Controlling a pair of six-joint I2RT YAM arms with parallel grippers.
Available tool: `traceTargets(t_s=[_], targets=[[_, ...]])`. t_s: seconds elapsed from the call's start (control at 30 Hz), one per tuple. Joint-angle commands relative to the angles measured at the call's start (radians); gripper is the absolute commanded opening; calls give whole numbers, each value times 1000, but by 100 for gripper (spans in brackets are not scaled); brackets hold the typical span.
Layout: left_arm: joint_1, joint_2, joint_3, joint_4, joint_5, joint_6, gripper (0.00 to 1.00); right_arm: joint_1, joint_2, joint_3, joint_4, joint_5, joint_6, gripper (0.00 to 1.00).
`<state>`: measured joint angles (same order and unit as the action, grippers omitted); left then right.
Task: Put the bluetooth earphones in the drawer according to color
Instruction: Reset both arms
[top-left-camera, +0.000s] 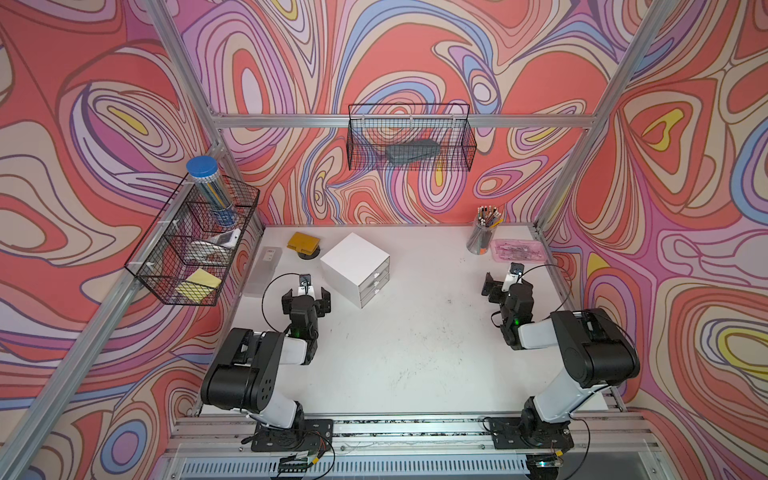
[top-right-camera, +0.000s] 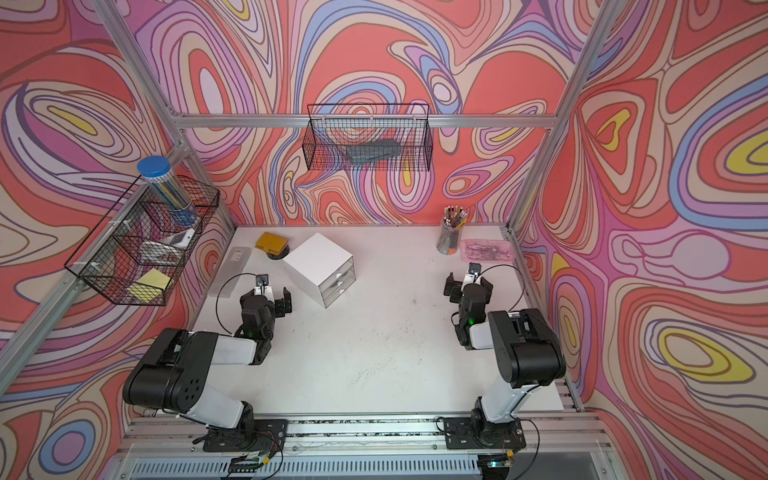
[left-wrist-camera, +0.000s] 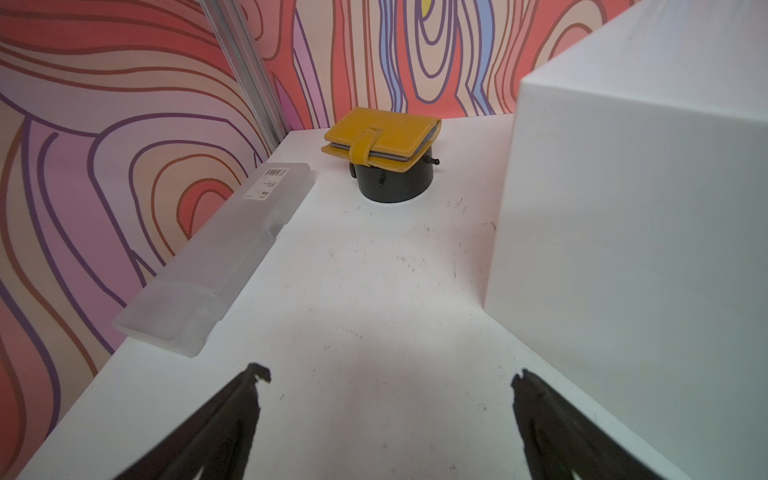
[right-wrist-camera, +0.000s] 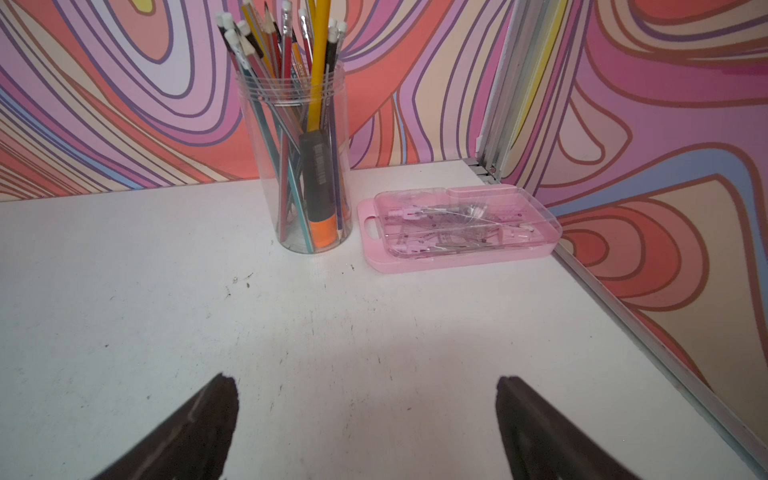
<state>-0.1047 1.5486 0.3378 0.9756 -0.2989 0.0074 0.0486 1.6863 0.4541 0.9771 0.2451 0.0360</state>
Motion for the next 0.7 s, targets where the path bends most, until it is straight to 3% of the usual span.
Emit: traceTargets(t_s=[0.0, 0.67], targets=[[5, 2, 10, -6, -8, -7, 99, -4, 15, -3, 15, -1, 7, 98], [10, 2, 9, -7, -3, -12, 99, -4, 15, -3, 16, -1, 6, 98]])
